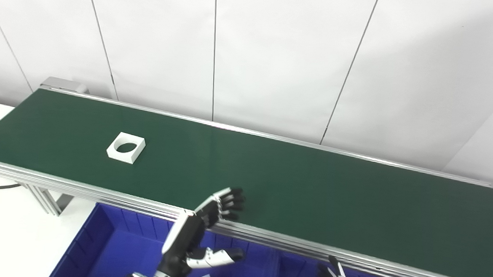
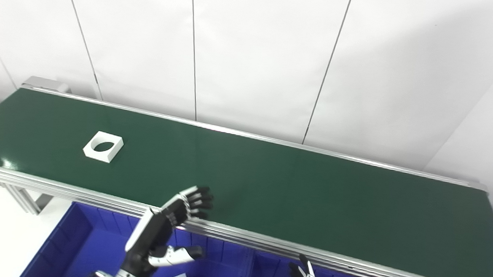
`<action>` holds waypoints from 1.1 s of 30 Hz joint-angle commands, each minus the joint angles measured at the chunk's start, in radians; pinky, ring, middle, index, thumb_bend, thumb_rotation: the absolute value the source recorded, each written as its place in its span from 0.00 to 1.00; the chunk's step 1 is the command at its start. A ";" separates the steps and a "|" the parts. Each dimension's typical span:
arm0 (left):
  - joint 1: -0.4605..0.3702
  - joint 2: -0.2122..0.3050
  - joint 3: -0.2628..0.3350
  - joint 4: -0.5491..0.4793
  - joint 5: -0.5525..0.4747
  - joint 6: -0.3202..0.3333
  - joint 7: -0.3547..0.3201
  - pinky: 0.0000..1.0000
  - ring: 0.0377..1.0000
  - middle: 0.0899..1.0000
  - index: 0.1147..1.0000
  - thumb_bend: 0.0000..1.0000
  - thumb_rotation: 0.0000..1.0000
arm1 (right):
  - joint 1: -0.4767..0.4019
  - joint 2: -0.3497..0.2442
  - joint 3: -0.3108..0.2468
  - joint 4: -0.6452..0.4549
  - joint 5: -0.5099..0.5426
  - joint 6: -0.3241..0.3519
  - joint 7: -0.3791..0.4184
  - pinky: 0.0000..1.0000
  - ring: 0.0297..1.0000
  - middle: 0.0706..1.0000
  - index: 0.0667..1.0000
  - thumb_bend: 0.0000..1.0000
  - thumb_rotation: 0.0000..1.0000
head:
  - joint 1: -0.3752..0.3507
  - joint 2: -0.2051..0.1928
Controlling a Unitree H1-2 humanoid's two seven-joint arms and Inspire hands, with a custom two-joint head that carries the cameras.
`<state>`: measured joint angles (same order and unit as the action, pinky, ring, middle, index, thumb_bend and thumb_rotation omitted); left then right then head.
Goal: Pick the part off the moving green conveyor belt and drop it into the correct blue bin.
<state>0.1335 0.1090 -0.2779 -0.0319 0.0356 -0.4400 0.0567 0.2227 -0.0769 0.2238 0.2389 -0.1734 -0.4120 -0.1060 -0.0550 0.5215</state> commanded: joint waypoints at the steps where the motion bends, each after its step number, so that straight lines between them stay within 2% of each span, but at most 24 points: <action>1: -0.028 0.012 0.019 -0.050 0.018 -0.030 -0.023 0.75 0.80 0.83 0.85 0.76 0.51 | -0.016 0.008 0.004 -0.023 -0.003 -0.058 -0.019 0.82 0.86 0.86 0.95 0.74 0.47 | -0.002 0.003; 9: -0.080 0.054 0.100 -0.061 0.041 -0.026 -0.064 0.81 0.85 0.88 0.89 0.72 0.52 | -0.023 0.013 0.026 -0.031 -0.014 -0.058 -0.058 0.78 0.83 0.84 0.93 0.74 0.42 | -0.044 0.029; 13: -0.118 0.079 0.131 -0.040 0.049 -0.015 -0.087 0.81 0.85 0.89 0.90 0.73 0.51 | -0.023 0.009 0.039 -0.041 -0.041 -0.058 -0.093 0.76 0.82 0.83 0.92 0.74 0.45 | -0.047 0.038; 16: -0.147 0.094 0.154 -0.025 0.092 -0.004 -0.091 0.83 0.86 0.91 0.91 0.73 0.50 | -0.027 -0.001 0.058 -0.042 -0.033 -0.058 -0.105 0.75 0.82 0.83 0.93 0.73 0.47 | -0.049 0.044; 19: -0.201 0.117 0.178 0.012 0.121 0.035 -0.096 0.83 0.88 0.93 0.91 0.76 0.51 | -0.026 -0.012 0.074 -0.046 -0.026 -0.058 -0.119 0.75 0.82 0.83 0.93 0.73 0.49 | -0.041 0.053; 21: -0.238 0.137 0.190 0.033 0.133 0.071 -0.109 0.87 0.91 0.96 0.93 0.79 0.53 | -0.026 -0.020 0.085 -0.047 -0.021 -0.058 -0.130 0.75 0.82 0.83 0.93 0.74 0.51 | -0.034 0.058; 25: -0.304 0.173 0.210 0.096 0.144 0.107 -0.124 0.94 0.97 0.99 0.95 0.82 0.48 | -0.031 -0.028 0.098 -0.037 -0.015 -0.058 -0.149 0.76 0.82 0.84 0.94 0.75 0.56 | -0.015 0.059; 27: -0.342 0.186 0.218 0.141 0.141 0.120 -0.131 0.94 0.97 0.99 0.95 0.82 0.45 | -0.035 -0.033 0.103 -0.030 -0.009 -0.058 -0.156 0.76 0.82 0.84 0.94 0.75 0.57 | -0.005 0.059; 29: -0.380 0.204 0.220 0.181 0.180 0.132 -0.123 0.90 0.98 1.00 0.96 0.83 0.44 | -0.040 -0.039 0.110 -0.024 -0.013 -0.058 -0.169 0.77 0.82 0.84 0.95 0.75 0.59 | 0.002 0.059; 33: -0.452 0.228 0.221 0.249 0.221 0.160 -0.118 0.91 0.96 0.99 0.96 0.83 0.39 | -0.052 -0.056 0.131 -0.013 -0.015 -0.058 -0.190 0.76 0.81 0.84 0.95 0.74 0.62 | 0.013 0.060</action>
<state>-0.2578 0.3078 -0.0677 0.2250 0.2374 -0.2780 -0.0665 0.1885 -0.1265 0.3485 0.2432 -0.1866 -0.4157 -0.2806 -0.0430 0.5799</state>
